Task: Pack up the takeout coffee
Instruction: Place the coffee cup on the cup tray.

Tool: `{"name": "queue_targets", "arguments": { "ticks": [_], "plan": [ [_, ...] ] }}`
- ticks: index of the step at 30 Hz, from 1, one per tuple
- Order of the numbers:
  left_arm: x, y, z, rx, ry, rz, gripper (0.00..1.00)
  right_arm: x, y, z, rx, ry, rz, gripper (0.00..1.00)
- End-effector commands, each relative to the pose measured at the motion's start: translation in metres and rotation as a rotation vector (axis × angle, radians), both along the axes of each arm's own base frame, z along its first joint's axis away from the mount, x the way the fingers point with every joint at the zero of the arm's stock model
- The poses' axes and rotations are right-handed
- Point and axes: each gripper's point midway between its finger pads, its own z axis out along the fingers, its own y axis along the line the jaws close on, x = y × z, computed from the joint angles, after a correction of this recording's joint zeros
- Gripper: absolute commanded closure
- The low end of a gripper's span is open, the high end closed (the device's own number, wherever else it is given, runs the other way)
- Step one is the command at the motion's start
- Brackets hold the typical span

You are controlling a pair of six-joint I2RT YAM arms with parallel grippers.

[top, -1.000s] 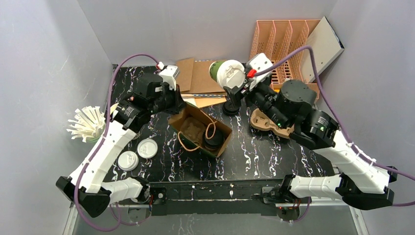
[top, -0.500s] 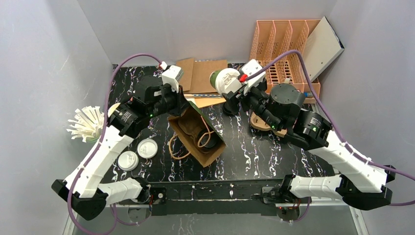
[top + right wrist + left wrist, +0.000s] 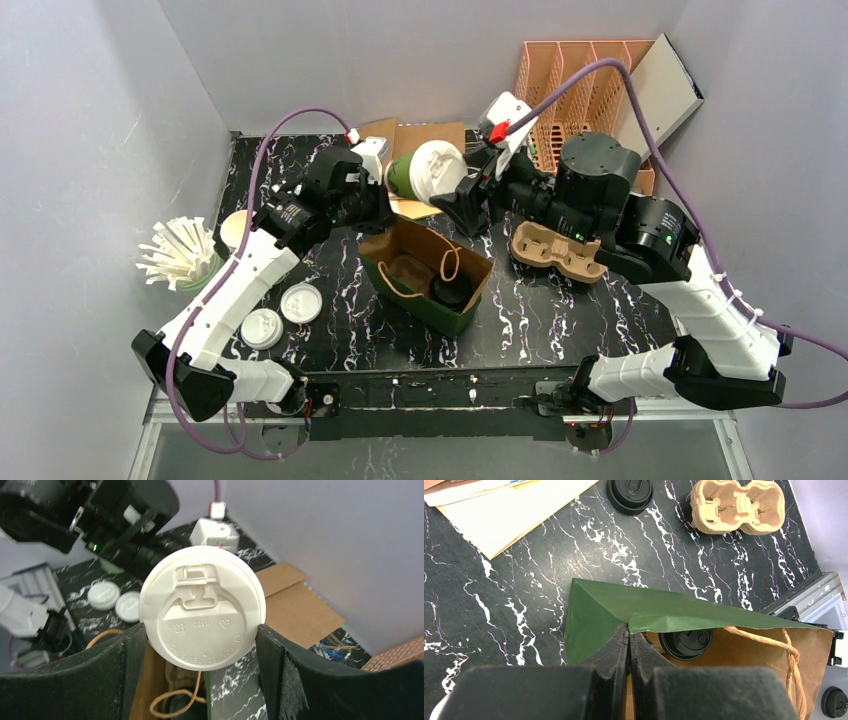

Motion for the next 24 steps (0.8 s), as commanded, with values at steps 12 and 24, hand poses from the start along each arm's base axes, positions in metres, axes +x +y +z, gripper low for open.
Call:
{"name": "queue_targets", "arguments": {
  "ticks": [12,24],
  "plan": [
    [-0.005,0.001,0.030,-0.078,-0.052,0.027,1.00,-0.054,-0.005,-0.066,-0.119,0.260,0.191,0.50],
    [0.001,-0.007,0.040,-0.092,-0.055,0.016,1.00,-0.017,0.009,-0.125,-0.246,0.174,0.094,0.52]
  ]
}}
